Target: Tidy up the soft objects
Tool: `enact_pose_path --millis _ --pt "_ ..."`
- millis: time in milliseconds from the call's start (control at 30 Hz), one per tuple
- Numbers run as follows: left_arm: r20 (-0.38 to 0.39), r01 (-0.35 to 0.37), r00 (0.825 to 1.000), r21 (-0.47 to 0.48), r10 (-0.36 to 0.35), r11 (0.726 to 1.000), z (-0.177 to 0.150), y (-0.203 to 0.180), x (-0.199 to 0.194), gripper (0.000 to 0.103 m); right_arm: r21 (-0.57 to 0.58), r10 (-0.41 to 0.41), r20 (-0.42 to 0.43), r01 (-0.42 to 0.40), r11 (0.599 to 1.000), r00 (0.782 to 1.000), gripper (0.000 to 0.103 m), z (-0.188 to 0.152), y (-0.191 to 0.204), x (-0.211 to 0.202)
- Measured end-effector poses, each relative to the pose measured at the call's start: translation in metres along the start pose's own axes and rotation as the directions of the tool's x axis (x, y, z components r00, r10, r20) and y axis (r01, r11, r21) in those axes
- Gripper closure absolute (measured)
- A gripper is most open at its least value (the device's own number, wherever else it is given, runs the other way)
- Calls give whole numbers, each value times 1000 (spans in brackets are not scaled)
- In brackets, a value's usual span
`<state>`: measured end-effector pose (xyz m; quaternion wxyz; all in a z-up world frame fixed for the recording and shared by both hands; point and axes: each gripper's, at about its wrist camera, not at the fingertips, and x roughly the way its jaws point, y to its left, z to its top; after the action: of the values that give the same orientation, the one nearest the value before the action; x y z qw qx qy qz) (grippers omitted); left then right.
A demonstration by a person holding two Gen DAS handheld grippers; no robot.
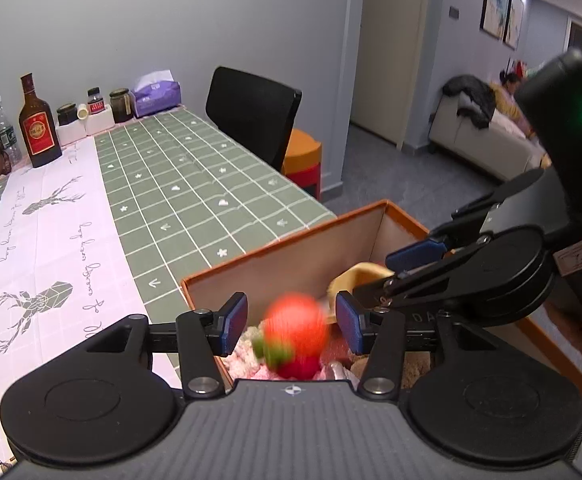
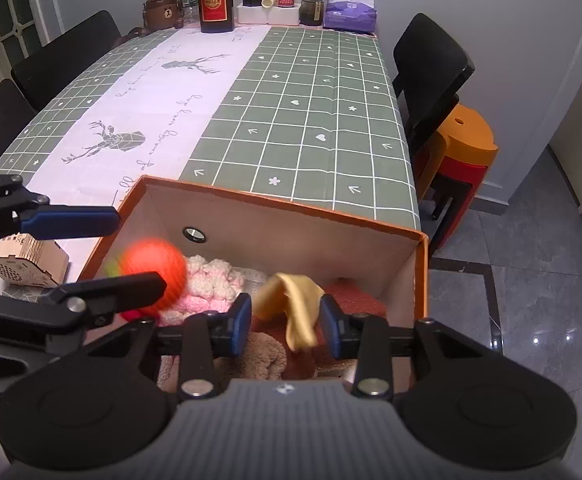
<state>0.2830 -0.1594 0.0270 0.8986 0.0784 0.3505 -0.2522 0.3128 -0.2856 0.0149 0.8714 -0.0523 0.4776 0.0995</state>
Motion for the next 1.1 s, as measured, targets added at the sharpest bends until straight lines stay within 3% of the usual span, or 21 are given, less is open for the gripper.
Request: enact_pose_path --millis 67,333,567,600,667,833,967,1100 --pt "19 8 1000 -4 -7 1000 1 1 -6 37 -1 -11 6 11 1000 1000 51 0 1 -3" --pt "99 -4 995 1 3 1000 4 3 -47 37 -4 -50 37 51 999 998 51 1 13 -33" --pt "198 -63 978 -13 64 998 -4 7 -114 37 24 -30 125 28 999 992 50 -10 43 -83" --pt "209 -75 975 -18 77 997 -6 8 -125 37 16 -36 150 34 999 988 46 -14 51 -92" --pt "233 -99 967 -20 101 995 -11 9 -145 37 0 -37 205 37 999 978 41 -22 67 -110" --pt "314 -162 935 -36 165 986 -33 8 -194 37 -2 -2 330 2 1000 944 40 -44 105 -152" --pt "371 -186 906 -79 202 979 -58 12 -220 37 -27 0 425 13 1000 905 22 -72 135 -179" --pt "387 -208 889 -133 245 969 -88 18 -229 37 -73 2 503 40 997 864 19 -108 169 -192"
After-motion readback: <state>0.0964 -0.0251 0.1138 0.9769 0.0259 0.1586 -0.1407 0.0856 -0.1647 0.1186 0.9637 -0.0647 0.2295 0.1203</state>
